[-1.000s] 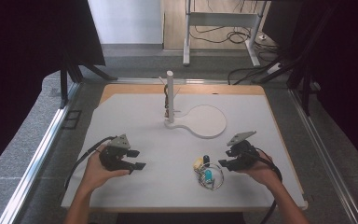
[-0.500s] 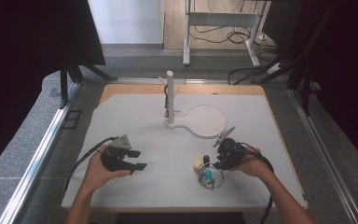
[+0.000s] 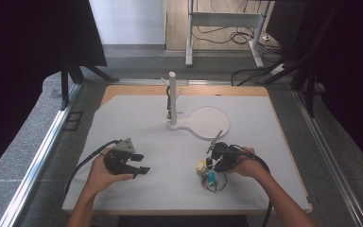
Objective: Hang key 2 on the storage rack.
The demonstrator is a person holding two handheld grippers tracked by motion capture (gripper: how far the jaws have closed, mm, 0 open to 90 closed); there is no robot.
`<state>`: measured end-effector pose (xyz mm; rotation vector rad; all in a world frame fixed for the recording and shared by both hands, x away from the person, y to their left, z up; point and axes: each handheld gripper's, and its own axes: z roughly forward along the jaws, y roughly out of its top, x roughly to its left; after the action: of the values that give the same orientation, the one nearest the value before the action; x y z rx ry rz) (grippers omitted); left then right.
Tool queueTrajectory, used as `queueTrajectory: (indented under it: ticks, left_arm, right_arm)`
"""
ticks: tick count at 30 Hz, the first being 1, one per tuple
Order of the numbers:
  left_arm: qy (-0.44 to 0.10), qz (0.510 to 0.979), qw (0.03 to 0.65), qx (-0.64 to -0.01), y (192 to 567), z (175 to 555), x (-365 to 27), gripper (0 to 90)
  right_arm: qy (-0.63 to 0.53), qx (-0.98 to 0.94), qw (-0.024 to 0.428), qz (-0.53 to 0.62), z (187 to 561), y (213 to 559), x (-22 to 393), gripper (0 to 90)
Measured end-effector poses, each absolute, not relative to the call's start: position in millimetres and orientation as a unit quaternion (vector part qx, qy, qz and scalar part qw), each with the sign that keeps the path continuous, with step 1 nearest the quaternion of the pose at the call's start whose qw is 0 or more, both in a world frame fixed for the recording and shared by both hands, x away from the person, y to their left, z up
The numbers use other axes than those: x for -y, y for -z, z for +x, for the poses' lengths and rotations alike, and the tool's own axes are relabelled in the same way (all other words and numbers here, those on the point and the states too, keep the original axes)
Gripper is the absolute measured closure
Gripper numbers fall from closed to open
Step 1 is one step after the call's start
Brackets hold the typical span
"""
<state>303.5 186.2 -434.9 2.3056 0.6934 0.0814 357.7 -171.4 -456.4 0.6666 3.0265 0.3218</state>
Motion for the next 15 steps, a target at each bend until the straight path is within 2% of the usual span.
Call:
queueTrajectory:
  ticks: [15]
  left_arm:
    - [-0.034, 0.895, 0.354, -0.269, 435.6, 303.2, -186.2, 42.8]
  right_arm:
    - [-0.106, -0.969, -0.004, 0.225, 359.5, 435.9, 173.7, 86.7]
